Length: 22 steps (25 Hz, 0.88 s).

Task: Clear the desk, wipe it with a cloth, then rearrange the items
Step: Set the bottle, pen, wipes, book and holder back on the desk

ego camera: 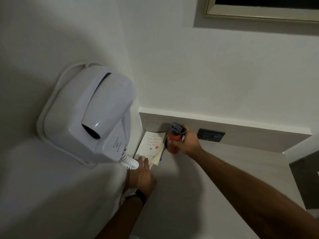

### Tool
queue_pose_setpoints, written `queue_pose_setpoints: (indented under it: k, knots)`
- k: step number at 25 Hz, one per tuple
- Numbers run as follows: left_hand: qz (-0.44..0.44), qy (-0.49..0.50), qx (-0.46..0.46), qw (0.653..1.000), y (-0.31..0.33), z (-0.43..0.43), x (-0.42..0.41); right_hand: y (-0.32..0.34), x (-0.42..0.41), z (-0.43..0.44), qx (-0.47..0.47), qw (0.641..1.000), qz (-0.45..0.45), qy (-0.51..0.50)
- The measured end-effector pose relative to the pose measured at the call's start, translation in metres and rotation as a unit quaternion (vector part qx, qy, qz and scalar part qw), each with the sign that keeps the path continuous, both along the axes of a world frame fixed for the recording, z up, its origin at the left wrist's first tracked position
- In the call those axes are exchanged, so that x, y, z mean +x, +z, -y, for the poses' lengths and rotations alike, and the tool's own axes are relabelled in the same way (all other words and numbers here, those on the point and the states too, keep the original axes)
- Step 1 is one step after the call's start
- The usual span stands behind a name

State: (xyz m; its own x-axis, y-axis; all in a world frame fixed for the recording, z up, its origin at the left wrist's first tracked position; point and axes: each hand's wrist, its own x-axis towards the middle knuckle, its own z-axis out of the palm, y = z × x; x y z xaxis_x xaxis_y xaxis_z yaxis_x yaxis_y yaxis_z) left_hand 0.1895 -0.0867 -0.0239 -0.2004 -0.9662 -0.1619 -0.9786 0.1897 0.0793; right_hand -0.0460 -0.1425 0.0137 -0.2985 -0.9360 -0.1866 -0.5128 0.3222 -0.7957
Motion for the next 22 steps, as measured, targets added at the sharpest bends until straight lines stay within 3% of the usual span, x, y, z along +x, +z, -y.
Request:
queue_pose_setpoints:
  k: [5,11,19,20,22]
  knots:
    - [0.078,-0.097,0.001,0.992,-0.008,0.043,-0.033,0.004,-0.038,-0.009,-0.033,0.997,-0.016,-0.072]
    - [0.167,-0.166,-0.027,0.972,-0.034,0.057,-0.023,0.014,-0.102,-0.046,-0.023,0.994,-0.082,-0.065]
    - [0.150,-0.201,-0.022,0.968,-0.036,0.068,-0.022,0.004,-0.129,-0.078,-0.009,0.996,-0.027,-0.088]
    - [0.135,-0.206,-0.026,0.969,-0.028,0.067,-0.025,0.006,-0.129,-0.078,-0.003,0.996,-0.022,-0.084]
    - [0.026,-0.168,-0.083,0.982,-0.006,0.056,-0.035,0.013,-0.131,-0.083,0.017,0.997,-0.024,-0.074]
